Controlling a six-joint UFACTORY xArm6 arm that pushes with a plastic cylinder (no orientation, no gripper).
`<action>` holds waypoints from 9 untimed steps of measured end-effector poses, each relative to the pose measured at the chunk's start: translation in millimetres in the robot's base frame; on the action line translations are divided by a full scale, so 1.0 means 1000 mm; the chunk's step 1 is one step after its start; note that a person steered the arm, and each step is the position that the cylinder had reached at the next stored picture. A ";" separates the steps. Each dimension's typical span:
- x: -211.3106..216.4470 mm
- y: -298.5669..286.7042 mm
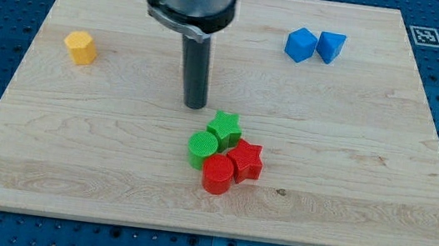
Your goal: Drag the heart into the bottom right side of the hexagon
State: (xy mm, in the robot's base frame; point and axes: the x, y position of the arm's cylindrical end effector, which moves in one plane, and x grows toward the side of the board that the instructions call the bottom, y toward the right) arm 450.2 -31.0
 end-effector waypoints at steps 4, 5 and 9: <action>-0.048 -0.030; -0.048 -0.093; -0.048 -0.149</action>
State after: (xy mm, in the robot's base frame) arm 401.9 -179.7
